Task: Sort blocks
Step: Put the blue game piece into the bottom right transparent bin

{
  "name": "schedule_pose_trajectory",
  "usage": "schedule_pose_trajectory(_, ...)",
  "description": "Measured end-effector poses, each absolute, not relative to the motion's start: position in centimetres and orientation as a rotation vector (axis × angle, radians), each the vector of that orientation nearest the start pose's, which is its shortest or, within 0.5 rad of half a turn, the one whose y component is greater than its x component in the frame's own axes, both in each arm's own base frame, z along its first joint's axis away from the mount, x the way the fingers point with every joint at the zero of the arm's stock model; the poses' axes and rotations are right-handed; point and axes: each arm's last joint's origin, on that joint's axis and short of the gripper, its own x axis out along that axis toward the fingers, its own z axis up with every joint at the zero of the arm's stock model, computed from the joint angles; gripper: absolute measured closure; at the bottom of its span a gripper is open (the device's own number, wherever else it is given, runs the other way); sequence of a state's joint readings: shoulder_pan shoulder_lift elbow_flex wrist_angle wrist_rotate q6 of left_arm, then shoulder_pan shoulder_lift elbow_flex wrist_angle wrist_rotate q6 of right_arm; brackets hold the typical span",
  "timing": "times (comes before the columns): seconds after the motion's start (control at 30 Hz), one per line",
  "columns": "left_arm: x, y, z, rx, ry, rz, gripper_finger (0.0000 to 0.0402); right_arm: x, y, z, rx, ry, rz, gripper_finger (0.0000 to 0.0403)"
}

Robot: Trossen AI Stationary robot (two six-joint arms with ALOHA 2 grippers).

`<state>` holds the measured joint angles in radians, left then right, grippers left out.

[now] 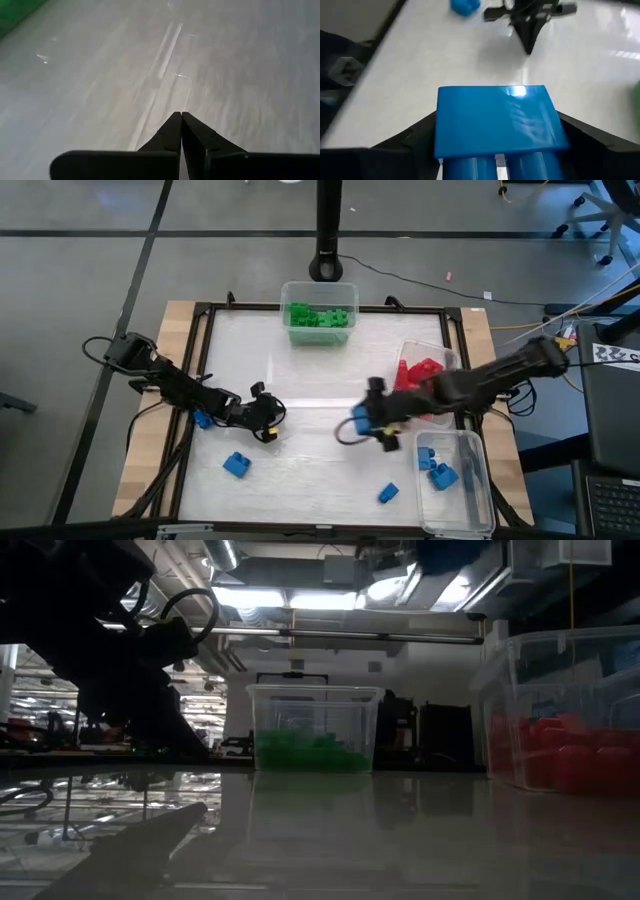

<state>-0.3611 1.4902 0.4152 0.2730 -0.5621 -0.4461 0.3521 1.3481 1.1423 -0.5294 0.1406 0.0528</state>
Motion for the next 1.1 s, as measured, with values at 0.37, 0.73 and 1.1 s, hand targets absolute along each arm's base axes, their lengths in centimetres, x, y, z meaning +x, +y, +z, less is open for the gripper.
schedule_pose_trajectory(0.37, 22.3, -6.8, 11.4, -0.076, 0.648, 0.343, 0.0400, 16.9, 14.7, 32.2, 0.303, 0.974, 0.164, 0.0092)
schedule_pose_trajectory(0.73, 22.3, -6.8, 11.4, -0.077, 0.644, 0.342, 0.0400, 12.0, 17.6, 30.3, 0.430, 1.295, 0.029, 0.0086)
schedule_pose_trajectory(1.1, 22.4, -6.8, 11.5, -0.082, 0.631, 0.338, 0.0400, 11.8, 17.3, 30.2, 0.406, 1.295, -0.018, 0.0084)
